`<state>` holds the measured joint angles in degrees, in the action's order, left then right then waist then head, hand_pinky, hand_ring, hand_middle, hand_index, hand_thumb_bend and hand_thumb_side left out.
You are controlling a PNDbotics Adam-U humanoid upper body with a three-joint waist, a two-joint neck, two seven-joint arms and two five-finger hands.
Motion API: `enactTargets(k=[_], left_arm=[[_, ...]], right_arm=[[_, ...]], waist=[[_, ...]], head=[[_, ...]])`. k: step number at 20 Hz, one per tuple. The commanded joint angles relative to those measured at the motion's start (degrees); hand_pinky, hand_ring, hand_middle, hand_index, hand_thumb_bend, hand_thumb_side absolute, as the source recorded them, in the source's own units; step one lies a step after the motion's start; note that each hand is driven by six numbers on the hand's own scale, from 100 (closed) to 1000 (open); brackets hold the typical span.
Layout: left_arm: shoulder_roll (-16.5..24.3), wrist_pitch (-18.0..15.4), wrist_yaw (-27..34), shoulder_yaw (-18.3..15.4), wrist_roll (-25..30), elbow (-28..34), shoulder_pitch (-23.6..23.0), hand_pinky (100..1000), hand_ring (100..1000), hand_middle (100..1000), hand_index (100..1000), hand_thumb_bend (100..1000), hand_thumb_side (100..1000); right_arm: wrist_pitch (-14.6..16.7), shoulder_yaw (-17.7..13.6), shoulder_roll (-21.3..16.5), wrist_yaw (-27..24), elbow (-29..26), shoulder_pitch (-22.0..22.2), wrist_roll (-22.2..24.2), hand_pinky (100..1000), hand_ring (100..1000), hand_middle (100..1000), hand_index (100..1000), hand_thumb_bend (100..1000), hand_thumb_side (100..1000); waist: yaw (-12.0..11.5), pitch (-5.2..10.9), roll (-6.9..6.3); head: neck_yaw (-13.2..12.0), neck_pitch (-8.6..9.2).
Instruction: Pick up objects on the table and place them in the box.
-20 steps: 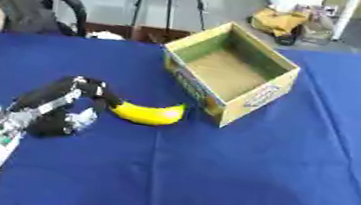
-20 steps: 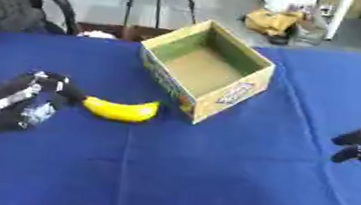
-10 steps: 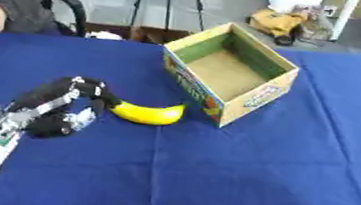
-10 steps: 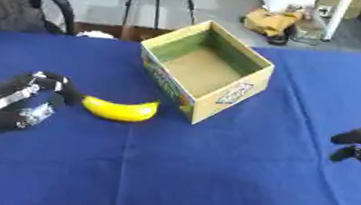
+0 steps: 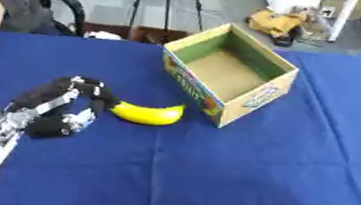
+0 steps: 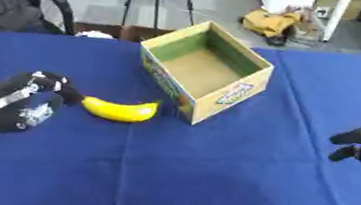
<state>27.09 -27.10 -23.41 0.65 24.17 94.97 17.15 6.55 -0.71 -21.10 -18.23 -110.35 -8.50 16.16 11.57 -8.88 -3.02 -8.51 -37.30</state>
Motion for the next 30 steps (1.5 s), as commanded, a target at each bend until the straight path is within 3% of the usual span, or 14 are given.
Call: enactTargets(k=[1,8,14,19,22,30], left_arm=[[3.11,-0.99,-1.37,0.37,0.15,-0.96,2.86,586,600,608,779,171,799],[4.46,-3.46,-10.55,3.96,-1.39,-10.67,12.41,603,609,628,797,278,528],[1.85,-7.83,-20.76,7.02,-3.05,-22.25,20.31,620,615,635,804,362,353],[-1.24,-9.45,-27.17,7.33,-5.03,-30.35,25.03,611,605,624,800,373,374],[-2.98,-9.35,-29.85,7.09,-6.21,-34.19,26.8,599,573,614,796,347,430],[-4.39,-8.98,-33.25,6.94,-6.79,-38.39,27.9,589,565,585,798,343,511]], right_arm=[[0.18,-0.36,-0.92,-0.24,-0.89,-0.21,0.27,528,656,546,646,100,615],[0.21,-0.1,-1.0,-0.47,-0.95,-0.18,0.58,528,656,546,647,100,612],[0.18,0.14,-0.98,-0.68,-0.97,-0.16,0.83,528,656,546,647,100,612],[0.12,0.35,-0.93,-0.76,-0.93,-0.15,1.08,528,656,546,647,100,612],[0.1,0.44,-0.9,-0.81,-0.91,-0.18,1.19,528,657,546,647,100,612],[0.09,0.47,-0.86,-0.93,-0.88,-0.16,1.27,528,656,547,647,100,611]], waist=[[0.01,0.91,0.25],[0.8,1.13,0.44],[1.64,1.29,0.56],[2.14,1.4,0.62],[2.54,1.45,0.62],[2.87,1.54,0.7]], head=[[-0.19,-0.24],[-0.83,-0.39],[-1.48,-0.46],[-1.92,-0.64],[-2.17,-0.65],[-2.33,-0.62]])
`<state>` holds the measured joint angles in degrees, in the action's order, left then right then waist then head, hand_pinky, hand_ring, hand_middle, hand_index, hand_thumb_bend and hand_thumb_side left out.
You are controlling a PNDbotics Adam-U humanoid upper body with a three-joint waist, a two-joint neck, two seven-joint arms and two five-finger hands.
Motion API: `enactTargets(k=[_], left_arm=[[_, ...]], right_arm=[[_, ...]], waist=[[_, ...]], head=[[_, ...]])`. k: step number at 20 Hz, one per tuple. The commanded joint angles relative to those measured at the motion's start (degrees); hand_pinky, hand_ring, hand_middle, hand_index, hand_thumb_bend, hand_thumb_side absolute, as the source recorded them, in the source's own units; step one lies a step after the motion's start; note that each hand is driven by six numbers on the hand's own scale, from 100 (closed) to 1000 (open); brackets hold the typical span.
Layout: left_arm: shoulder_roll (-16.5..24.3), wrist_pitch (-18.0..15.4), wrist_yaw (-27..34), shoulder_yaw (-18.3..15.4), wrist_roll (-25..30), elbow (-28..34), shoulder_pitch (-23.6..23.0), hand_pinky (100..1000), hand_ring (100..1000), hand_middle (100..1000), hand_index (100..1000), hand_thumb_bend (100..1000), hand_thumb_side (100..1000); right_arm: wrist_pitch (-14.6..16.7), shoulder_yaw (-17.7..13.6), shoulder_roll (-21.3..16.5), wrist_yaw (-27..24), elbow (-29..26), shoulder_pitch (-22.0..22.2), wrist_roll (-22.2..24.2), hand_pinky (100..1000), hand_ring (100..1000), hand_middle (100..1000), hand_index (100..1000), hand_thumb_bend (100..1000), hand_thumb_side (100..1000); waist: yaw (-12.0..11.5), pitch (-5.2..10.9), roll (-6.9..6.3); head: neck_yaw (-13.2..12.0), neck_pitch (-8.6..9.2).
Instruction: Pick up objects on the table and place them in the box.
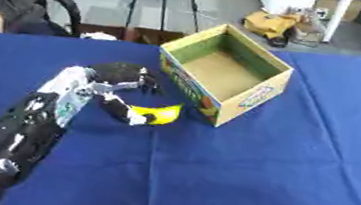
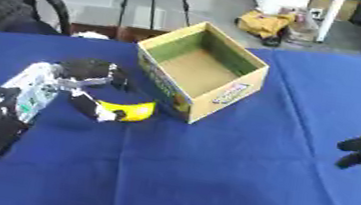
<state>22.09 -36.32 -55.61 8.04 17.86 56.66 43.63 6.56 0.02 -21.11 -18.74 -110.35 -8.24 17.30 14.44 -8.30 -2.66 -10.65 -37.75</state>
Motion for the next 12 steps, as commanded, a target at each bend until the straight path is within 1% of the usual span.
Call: enactTargets(k=[1,8,12], left_arm=[[0.64,0.41,-1.63,-0.45,-0.67,-0.23,1.4,589,565,585,799,349,510],[0.64,0.99,-4.78,-0.55,-1.89,-1.28,1.1,583,560,582,795,372,536],[0.53,1.42,-6.31,-0.7,-2.56,-1.8,1.15,579,555,577,794,384,533]], right_arm=[[0.06,-0.27,-0.85,-0.43,-0.87,-0.4,0.13,528,656,547,648,100,611],[0.06,-0.31,-0.85,-0.44,-0.83,-0.35,0.14,527,657,547,648,100,611],[0.06,-0.33,-0.85,-0.44,-0.81,-0.36,0.12,527,656,547,648,100,611]], waist=[[-0.02,0.99,0.34],[-0.16,1.05,0.33],[-0.1,1.06,0.31]], head=[[-0.17,-0.2],[-0.08,-0.24],[-0.09,-0.27]])
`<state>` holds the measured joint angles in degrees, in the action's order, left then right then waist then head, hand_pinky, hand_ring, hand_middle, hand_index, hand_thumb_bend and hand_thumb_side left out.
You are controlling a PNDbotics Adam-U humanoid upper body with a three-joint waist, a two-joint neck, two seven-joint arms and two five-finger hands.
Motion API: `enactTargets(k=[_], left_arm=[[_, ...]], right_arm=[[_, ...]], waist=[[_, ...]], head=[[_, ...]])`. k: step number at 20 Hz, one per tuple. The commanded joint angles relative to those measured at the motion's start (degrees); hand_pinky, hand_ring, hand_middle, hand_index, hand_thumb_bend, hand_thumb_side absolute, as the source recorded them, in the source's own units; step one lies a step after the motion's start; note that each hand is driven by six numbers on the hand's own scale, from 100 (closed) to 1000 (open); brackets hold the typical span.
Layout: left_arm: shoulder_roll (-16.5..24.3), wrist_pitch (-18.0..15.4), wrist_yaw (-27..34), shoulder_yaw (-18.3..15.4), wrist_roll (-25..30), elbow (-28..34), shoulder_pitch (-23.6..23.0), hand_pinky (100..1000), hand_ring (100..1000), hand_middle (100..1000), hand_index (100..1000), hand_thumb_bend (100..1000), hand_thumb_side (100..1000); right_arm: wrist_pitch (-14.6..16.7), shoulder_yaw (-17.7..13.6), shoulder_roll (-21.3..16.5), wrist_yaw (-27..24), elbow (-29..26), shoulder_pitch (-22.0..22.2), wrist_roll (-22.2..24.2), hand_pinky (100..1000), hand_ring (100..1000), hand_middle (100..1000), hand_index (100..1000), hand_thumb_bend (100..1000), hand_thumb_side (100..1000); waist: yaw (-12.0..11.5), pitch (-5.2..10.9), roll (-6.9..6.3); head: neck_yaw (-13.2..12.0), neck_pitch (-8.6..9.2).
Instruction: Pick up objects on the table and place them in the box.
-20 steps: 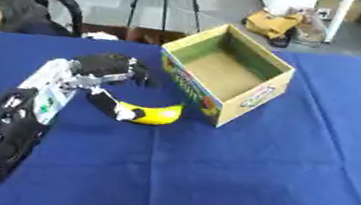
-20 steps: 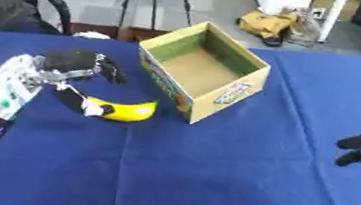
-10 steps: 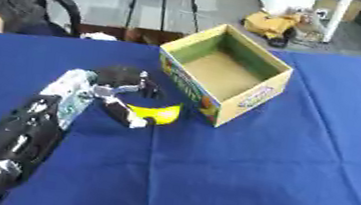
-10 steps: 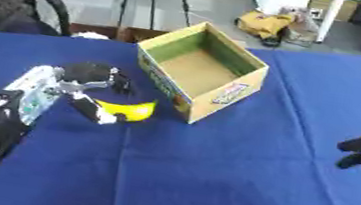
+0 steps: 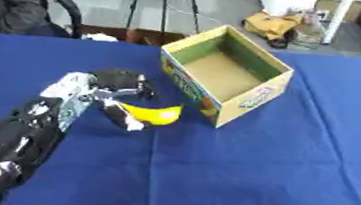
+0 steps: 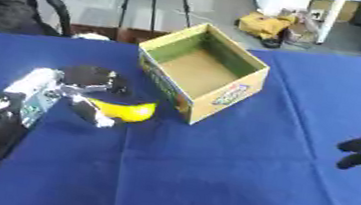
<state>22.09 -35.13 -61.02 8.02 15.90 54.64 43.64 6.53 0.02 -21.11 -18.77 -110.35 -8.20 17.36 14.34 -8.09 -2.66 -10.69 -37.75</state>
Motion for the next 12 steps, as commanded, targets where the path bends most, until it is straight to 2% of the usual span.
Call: enactTargets(k=[1,6,12], left_arm=[[0.51,0.37,-1.33,-0.71,-0.76,0.11,1.16,577,554,576,794,392,538],[0.54,0.77,-3.76,-0.7,-1.37,-0.4,1.16,576,553,574,793,406,520],[0.54,0.51,-5.04,-0.87,-0.88,-1.35,1.06,569,545,566,788,377,481]], right_arm=[[0.09,-0.33,-0.85,-0.42,-0.8,-0.41,0.07,527,656,547,648,100,611],[0.07,-0.34,-0.86,-0.42,-0.7,-0.46,0.08,527,656,547,648,100,611],[0.11,-0.35,-0.87,-0.43,-0.64,-0.48,0.09,527,656,547,648,100,610]], waist=[[0.01,0.86,0.3],[-0.02,0.93,0.26],[-0.2,0.94,0.35]], head=[[-0.07,-0.25],[-0.06,-0.31],[-0.04,-0.35]])
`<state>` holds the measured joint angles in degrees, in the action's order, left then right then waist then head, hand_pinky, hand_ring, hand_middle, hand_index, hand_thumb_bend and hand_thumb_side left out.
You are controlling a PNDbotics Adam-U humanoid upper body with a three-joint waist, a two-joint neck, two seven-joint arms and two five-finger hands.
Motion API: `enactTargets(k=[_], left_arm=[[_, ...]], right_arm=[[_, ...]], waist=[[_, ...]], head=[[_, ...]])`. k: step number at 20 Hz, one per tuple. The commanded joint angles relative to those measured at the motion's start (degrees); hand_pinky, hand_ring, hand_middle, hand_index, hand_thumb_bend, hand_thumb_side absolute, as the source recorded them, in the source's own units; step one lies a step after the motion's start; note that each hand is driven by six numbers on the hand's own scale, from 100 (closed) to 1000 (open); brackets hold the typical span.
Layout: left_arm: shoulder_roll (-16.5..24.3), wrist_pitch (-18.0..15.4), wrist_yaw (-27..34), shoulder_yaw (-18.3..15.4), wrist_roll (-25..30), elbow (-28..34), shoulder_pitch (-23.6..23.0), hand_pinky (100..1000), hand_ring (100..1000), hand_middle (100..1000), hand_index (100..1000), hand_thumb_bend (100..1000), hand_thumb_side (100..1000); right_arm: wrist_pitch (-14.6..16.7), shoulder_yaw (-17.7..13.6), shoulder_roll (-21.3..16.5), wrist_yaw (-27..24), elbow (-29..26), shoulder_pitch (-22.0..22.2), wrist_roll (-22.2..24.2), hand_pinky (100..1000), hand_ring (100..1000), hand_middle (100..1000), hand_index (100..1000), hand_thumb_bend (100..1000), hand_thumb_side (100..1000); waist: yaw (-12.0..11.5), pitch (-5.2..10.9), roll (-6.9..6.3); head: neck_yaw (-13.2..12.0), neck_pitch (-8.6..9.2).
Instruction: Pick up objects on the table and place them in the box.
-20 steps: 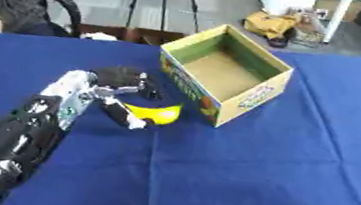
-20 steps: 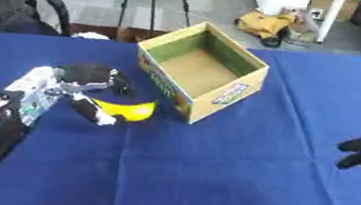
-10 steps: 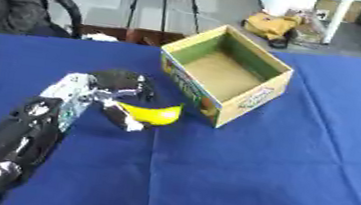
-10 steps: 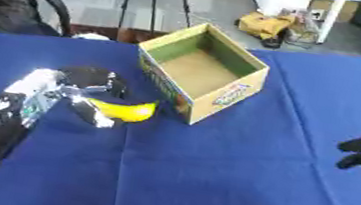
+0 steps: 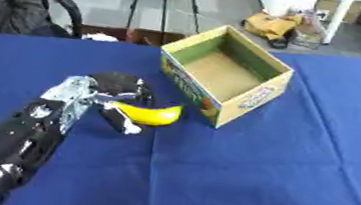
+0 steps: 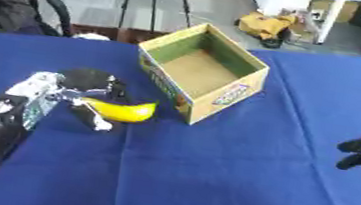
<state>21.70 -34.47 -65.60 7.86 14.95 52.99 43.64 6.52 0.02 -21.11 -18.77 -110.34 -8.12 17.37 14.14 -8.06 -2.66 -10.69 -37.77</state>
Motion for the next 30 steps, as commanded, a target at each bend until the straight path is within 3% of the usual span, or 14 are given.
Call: enactTargets(k=[1,8,19,30], left_arm=[[0.93,-0.14,-0.55,-0.73,0.13,0.17,1.04,565,542,563,786,370,472],[0.81,0.07,0.12,-0.93,0.79,-0.66,0.92,538,519,531,763,252,419],[1.5,-0.01,5.44,-1.29,3.93,0.11,0.77,524,504,506,742,138,396],[2.69,0.43,10.72,-1.64,6.44,2.34,1.18,520,501,501,739,100,395]], right_arm=[[0.13,-0.34,-0.87,-0.42,-0.65,-0.56,0.09,527,656,547,648,100,609],[0.19,-0.34,-0.84,-0.41,-0.62,-0.6,0.11,527,656,547,648,100,609],[0.21,-0.35,-0.89,-0.42,-0.57,-0.64,0.09,527,656,547,649,100,607],[0.25,-0.38,-1.01,-0.55,-0.6,-0.61,0.06,527,656,547,648,100,605]], waist=[[-0.02,0.9,0.38],[-0.14,0.84,0.53],[-0.18,0.89,0.54],[0.02,1.09,0.64]], head=[[-0.03,-0.34],[0.02,-0.3],[0.12,-0.3],[0.17,-0.09]])
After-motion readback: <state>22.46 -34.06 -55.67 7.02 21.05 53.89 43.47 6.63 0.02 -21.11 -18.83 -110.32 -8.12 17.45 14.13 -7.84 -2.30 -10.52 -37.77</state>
